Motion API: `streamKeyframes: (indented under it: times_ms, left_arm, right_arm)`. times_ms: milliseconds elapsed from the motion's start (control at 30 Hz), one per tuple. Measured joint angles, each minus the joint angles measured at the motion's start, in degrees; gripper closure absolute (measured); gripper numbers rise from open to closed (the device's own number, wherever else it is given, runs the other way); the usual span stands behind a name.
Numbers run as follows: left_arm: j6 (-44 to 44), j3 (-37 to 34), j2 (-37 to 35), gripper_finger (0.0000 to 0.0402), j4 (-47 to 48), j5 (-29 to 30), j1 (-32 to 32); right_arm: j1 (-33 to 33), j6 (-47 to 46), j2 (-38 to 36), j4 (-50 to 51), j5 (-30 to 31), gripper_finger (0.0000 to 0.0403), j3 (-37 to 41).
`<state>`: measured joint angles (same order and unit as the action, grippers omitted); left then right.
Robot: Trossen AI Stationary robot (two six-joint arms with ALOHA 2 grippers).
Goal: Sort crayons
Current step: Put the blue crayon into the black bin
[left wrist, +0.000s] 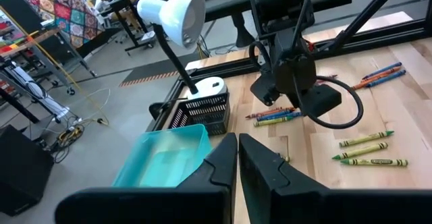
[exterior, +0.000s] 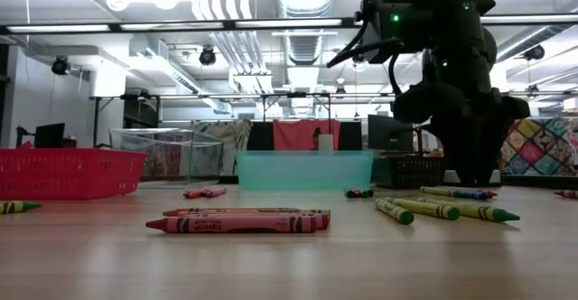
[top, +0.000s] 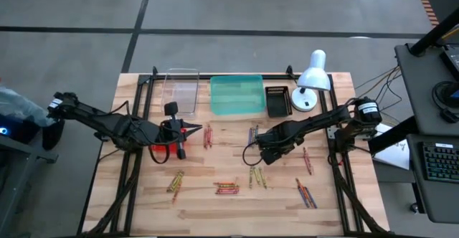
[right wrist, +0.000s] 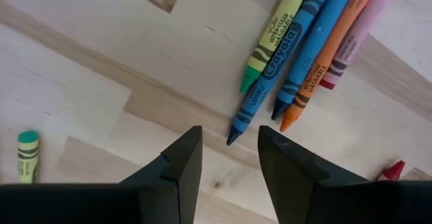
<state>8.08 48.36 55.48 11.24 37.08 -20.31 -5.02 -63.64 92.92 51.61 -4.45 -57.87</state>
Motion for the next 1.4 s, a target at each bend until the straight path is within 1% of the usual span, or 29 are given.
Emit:
streamKeyframes:
  times_ms: [533, 933, 1067, 1400]
  left_arm:
    - [0.0, 0.0, 0.0, 0.0402, 0.0, 0.0, 0.2]
    - [0.0, 0.0, 0.0, 0.0402, 0.0, 0.0, 0.2]
    - [0.0, 0.0, 0.0, 0.0402, 0.0, 0.0, 0.2]
    - [0.3, 0.0, 0.0, 0.0402, 0.0, 0.0, 0.2]
  right_arm:
    - [0.0, -1.4, 0.0, -0.1, 2.5, 0.0268, 0.1]
    - [-1.8, -3.9, 0.0, -0.1, 3.1, 0.0268, 0.1]
    - [-1.9, -4.4, 0.0, -0.3, 4.5, 0.0268, 0.1]
    - [-1.9, -4.8, 0.0, -1.6, 5.0, 0.0268, 0.3]
